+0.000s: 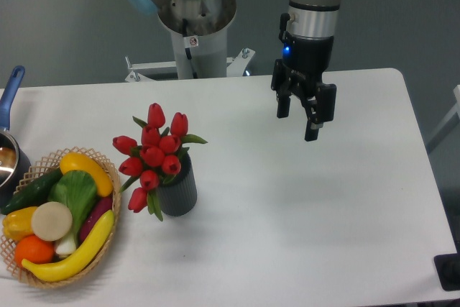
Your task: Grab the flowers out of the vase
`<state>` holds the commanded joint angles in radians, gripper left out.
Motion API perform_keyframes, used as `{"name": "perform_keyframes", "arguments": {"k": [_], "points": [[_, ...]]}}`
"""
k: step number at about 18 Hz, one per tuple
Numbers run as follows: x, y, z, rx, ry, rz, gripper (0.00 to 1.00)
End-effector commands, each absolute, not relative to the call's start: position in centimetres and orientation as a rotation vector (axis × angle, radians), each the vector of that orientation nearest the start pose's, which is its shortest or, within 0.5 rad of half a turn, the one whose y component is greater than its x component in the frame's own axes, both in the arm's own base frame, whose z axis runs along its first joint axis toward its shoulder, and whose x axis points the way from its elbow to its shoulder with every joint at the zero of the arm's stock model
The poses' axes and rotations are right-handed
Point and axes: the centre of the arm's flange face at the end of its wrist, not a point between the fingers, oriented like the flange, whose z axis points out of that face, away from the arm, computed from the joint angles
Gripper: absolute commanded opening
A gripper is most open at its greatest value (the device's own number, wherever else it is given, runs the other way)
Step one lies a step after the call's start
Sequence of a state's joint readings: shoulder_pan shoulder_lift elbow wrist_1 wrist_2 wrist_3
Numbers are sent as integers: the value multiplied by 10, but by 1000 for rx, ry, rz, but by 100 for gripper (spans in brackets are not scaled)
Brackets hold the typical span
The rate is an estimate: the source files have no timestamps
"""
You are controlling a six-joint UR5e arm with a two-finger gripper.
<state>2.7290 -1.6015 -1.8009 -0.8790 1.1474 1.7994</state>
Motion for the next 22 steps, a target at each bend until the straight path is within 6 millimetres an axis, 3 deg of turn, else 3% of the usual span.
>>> {"name": "perform_keyframes", "arguments": {"k": [10, 17, 22], "points": [[-398, 360, 427, -2480, 935, 489, 100], [-396, 364, 430, -2455, 831, 447, 100], [-384, 365, 407, -2458, 764, 351, 100]]}}
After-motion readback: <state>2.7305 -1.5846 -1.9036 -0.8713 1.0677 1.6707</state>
